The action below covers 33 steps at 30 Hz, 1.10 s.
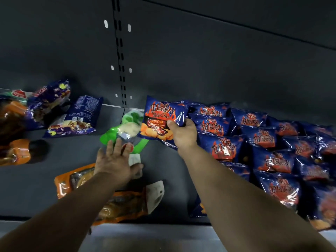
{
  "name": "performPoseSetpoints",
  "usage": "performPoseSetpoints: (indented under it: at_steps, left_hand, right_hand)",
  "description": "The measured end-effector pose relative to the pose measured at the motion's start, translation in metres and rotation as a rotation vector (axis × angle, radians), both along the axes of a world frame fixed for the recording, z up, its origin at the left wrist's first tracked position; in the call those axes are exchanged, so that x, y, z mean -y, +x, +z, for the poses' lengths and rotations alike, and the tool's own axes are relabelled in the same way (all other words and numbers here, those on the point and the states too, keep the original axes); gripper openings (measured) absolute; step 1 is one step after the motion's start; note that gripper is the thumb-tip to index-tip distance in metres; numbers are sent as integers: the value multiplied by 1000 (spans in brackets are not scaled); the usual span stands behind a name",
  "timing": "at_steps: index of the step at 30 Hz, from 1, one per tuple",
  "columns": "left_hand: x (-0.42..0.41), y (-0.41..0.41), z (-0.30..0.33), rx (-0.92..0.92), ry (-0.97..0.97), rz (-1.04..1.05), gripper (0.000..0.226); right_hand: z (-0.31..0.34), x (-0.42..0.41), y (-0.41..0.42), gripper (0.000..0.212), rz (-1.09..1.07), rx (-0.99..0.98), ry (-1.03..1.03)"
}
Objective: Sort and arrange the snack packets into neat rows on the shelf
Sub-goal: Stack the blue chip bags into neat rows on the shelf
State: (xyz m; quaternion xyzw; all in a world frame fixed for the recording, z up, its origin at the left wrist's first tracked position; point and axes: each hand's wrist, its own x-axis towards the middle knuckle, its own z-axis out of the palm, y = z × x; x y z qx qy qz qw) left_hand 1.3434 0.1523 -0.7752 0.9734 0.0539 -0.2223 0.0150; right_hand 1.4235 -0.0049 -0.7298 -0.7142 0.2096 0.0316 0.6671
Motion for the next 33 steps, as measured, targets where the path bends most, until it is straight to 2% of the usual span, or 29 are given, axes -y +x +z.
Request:
performPoseSetpoints:
  at_steps: [3,7,13,17,22,25,30,31,33]
  left_hand:
    - [-26,-17,0,41,22,62,79]
    - [-54,-41,-2,61,-39,126,79]
    - [-58,-42,1,89,-119,120,73]
    - [-56,-36,5,162,-207,167,71]
    - [-60,-13,21,381,-519,555,56]
    - [-63,-5,29,447,-728,788,45]
    - [-68,3,39,324,-1335,1246,23]
    - [-71,5,38,314,-1405,1282,21]
    - [-74,6,37,312,-1475,1279,32]
  right_hand:
    - [-1,-5,5,30,-7,-29,-13]
    - [-2,-12,19,27,-52,-11,-31]
    - [-17,-15,31,32,-156,-26,-237]
    - [-21,-17,32,38,-182,-43,-276]
    - [-23,-19,34,43,-173,-60,-285]
    - [-22,-20,33,46,-172,-78,-315]
    - [-19,-25,26,46,-157,-64,-442]
    - [-20,-27,24,46,-154,-65,-460]
    - [-21,-29,21,52,-144,-86,-476]
